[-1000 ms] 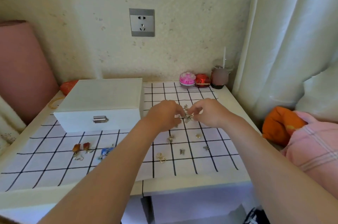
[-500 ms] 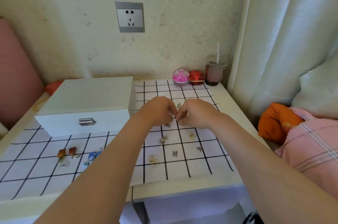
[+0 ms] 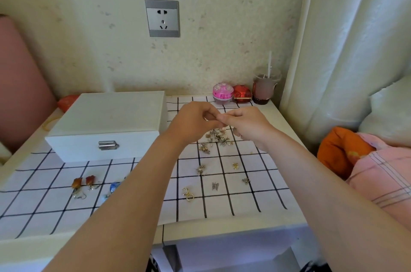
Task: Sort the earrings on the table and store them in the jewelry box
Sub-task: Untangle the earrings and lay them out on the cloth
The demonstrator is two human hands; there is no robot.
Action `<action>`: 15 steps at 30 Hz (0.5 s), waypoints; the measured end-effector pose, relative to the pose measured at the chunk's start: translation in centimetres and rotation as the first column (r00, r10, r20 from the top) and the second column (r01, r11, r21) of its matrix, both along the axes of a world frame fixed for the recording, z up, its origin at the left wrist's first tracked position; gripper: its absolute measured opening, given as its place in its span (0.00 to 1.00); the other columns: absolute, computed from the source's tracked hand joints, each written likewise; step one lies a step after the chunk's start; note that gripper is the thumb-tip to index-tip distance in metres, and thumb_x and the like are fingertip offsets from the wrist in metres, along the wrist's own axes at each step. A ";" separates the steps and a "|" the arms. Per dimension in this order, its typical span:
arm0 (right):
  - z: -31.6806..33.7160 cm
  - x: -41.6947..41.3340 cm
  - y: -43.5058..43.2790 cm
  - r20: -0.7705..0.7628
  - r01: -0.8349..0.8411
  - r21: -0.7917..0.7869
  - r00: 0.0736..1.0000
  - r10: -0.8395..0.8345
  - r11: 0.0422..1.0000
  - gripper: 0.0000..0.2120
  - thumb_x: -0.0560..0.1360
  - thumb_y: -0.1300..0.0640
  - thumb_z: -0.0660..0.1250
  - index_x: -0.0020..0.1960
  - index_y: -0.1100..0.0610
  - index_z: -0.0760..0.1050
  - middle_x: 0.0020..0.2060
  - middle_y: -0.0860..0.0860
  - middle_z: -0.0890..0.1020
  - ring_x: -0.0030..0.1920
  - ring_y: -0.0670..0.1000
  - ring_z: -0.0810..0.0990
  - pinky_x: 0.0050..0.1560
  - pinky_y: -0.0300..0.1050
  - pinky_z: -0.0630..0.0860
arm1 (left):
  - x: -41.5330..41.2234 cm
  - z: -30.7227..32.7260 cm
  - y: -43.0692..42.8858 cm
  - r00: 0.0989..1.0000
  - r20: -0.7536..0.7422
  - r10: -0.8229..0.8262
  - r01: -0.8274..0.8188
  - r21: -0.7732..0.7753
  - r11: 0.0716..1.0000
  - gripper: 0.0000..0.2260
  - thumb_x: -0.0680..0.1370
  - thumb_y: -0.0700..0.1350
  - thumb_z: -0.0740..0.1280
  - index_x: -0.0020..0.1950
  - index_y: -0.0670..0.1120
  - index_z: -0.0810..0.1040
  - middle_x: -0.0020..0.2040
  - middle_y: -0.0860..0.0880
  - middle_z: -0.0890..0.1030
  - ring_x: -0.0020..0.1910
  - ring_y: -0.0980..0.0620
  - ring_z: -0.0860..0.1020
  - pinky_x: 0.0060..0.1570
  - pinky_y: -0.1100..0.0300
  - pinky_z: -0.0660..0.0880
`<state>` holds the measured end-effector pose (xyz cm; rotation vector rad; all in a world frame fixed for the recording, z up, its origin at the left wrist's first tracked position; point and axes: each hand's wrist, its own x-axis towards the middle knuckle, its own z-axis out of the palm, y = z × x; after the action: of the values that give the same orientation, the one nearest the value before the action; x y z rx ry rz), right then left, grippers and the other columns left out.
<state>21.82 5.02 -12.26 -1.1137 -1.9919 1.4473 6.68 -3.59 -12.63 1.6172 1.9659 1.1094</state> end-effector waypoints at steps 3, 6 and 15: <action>0.2 -0.1 0.0 0.018 -0.035 0.002 0.999 0.035 0.999 0.07 0.76 0.50 0.72 0.48 0.53 0.84 0.40 0.49 0.85 0.27 0.46 0.71 0.30 0.38 0.64 | -0.5 -0.2 -0.4 0.998 0.006 0.058 -0.058 0.033 0.998 0.04 0.72 0.49 0.76 0.44 0.51 0.84 0.38 0.55 0.84 0.38 0.54 0.81 0.45 0.53 0.80; -0.4 0.0 0.4 0.275 -0.167 0.317 0.958 0.078 0.934 0.02 0.75 0.52 0.72 0.45 0.49 0.84 0.42 0.42 0.84 0.39 0.41 0.80 0.42 0.39 0.73 | -0.8 -0.5 -0.6 0.991 -0.070 0.114 -0.115 -0.011 0.993 0.02 0.74 0.49 0.74 0.44 0.53 0.83 0.38 0.57 0.82 0.39 0.59 0.79 0.44 0.58 0.78; -1.6 0.3 -0.8 0.646 -0.404 0.505 0.763 -0.024 0.763 0.05 0.74 0.48 0.71 0.47 0.45 0.85 0.45 0.42 0.84 0.47 0.46 0.81 0.44 0.43 0.76 | -0.7 -0.8 -0.9 0.988 -0.129 0.081 -0.088 -0.051 0.995 0.03 0.76 0.46 0.71 0.48 0.51 0.85 0.44 0.60 0.78 0.41 0.63 0.74 0.43 0.68 0.69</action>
<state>22.08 4.26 -13.82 -1.1584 -2.8293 0.3601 5.96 -4.52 -13.44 1.6248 2.1449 0.9939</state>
